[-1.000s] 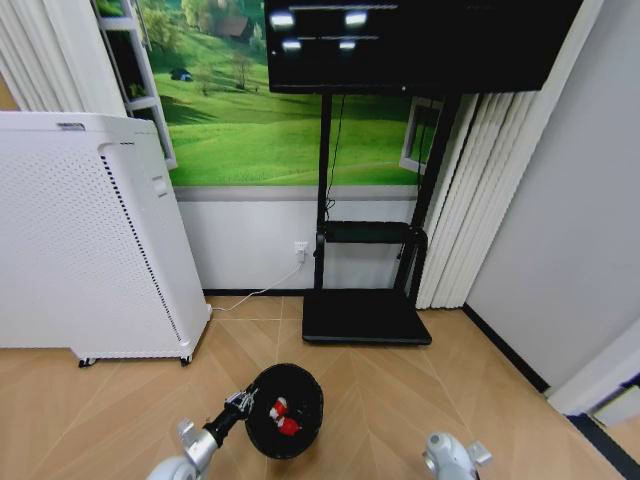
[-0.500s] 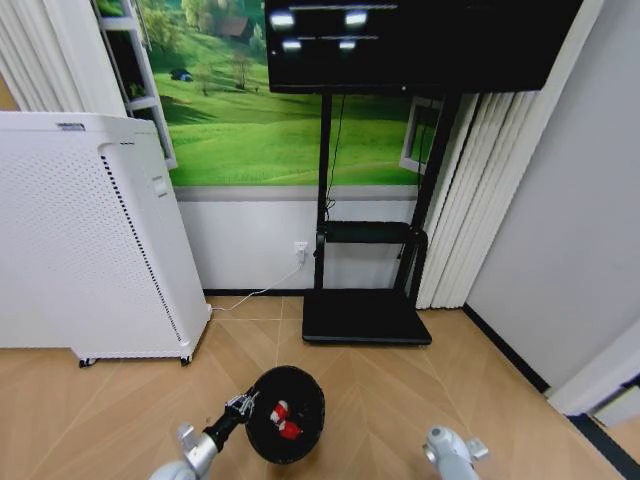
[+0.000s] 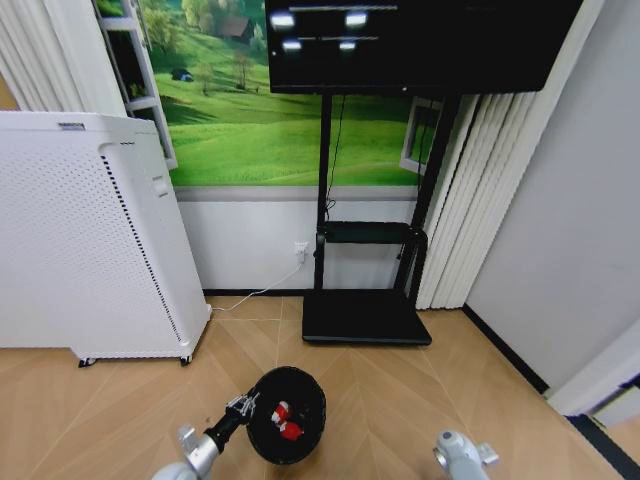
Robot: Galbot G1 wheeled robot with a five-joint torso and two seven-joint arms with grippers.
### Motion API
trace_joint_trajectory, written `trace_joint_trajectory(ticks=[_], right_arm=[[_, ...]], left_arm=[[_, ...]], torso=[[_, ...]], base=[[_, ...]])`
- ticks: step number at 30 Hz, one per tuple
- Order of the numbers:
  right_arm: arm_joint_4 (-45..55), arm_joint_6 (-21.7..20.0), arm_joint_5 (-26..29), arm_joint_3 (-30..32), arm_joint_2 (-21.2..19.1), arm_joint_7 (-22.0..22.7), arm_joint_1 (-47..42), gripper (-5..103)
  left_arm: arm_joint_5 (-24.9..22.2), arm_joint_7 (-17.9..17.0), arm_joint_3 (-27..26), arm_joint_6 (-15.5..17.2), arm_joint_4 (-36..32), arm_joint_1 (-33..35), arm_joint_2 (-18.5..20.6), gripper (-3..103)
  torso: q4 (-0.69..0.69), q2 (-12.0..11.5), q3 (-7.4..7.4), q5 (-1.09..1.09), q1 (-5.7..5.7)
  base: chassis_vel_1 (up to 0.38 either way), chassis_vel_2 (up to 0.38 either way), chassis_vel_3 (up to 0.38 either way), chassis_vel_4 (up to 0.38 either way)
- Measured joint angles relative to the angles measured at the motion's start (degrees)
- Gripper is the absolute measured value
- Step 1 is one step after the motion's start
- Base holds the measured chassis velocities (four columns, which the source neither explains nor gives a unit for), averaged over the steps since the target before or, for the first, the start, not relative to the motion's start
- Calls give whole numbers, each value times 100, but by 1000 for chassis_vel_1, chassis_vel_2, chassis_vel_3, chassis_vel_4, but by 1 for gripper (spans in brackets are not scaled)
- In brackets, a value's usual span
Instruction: Pick up the trash bin and place the garbage on the floor into it.
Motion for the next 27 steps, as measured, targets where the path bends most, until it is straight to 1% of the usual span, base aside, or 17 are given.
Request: trace_joint_trajectory(ticks=[2, 3, 5, 8, 10, 14, 15, 17, 18, 19, 20, 21, 22, 23, 24, 25, 27], right_arm=[[28, 1, 57, 18, 6, -8, -41, 45], [28, 1, 57, 18, 6, -8, -41, 45], [32, 7, 93, 20, 19, -11, -65, 37], [45, 10, 104, 20, 27, -10, -93, 33], [63, 10, 115, 21, 30, -11, -115, 28], [107, 10, 106, 19, 26, -61, -160, 27], [189, 7, 42, 19, 22, -132, -222, 27], [422, -21, -232, 44, 29, -360, -373, 27], [422, -21, -232, 44, 29, -360, -373, 27], [663, -59, -406, 57, 36, -494, -461, 26], [900, -89, -518, 66, 32, -552, -503, 24], [1078, -96, -634, 73, 20, -620, -525, 23], [1078, -96, -634, 73, 20, -620, -525, 23], [1293, -76, -867, 73, -2, -721, -545, 23], [1510, -28, -1161, 59, -25, -852, -575, 23], [1510, -28, -1161, 59, -25, -852, -575, 23], [2029, 122, -1809, 38, -112, -1205, -690, 23]], left_arm=[[1, -1, 0, -2, -2, 0, -5, 6], [1, -1, 0, -2, -2, 0, -5, 6], [1, -3, -3, -3, -12, -1, -5, 6], [-1, -3, -10, -3, -13, -1, 1, 6], [-2, -4, -18, -5, -13, -1, 6, 6], [-9, -6, -35, -7, -12, -4, 6, 6], [-13, -7, -52, -9, -6, -5, 6, 6], [-16, -7, -83, -11, 19, -5, 7, 6], [-16, -7, -83, -11, 19, -5, 7, 6], [-18, -7, -105, -10, 33, -2, 9, 6], [-20, -6, -129, -11, 47, 1, 11, 6], [-23, -5, -143, -13, 54, 3, 12, 6], [-23, -5, -143, -13, 54, 3, 12, 6], [-26, -3, -159, -13, 63, 9, 16, 6], [-29, 0, -179, -13, 69, 11, 28, 6], [-29, 0, -179, -13, 69, 11, 28, 6], [-54, 1, -213, -13, 91, 3, 57, 6]], torso=[[-2, 0, 0, 0, 0], [-2, 0, 0, 0, 0], [-1, 1, 0, -2, 0], [-1, 1, 0, -1, 0], [-1, 1, 0, 0, 0], [-1, 1, 0, 1, 0], [-3, 0, 1, 7, 0], [-7, -2, 3, 20, 0], [-7, -2, 3, 20, 0], [-9, -3, 4, 30, 1], [-6, -4, 3, 26, 0], [-5, -3, 3, 13, 0], [-5, -3, 3, 13, 0], [-4, -4, 3, 9, 1], [-4, -3, 3, 15, 1], [-4, -3, 3, 15, 1], [-2, -3, 2, 8, 1]], base=[[0, 0, 0, 0], [0, 0, 0, 0], [0, 0, 0, 0], [0, 0, 0, 0], [0, 0, 0, 0], [0, 0, 0, 0], [0, 0, 0, 0], [0, 0, 0, 0], [0, 0, 0, 0], [0, 0, 0, 0], [0, 0, 0, 0], [0, 0, 0, 0], [0, 0, 0, 0], [0, 0, 0, 0], [0, 0, 0, 0], [0, 0, 0, 0], [0, 0, 0, 0]])
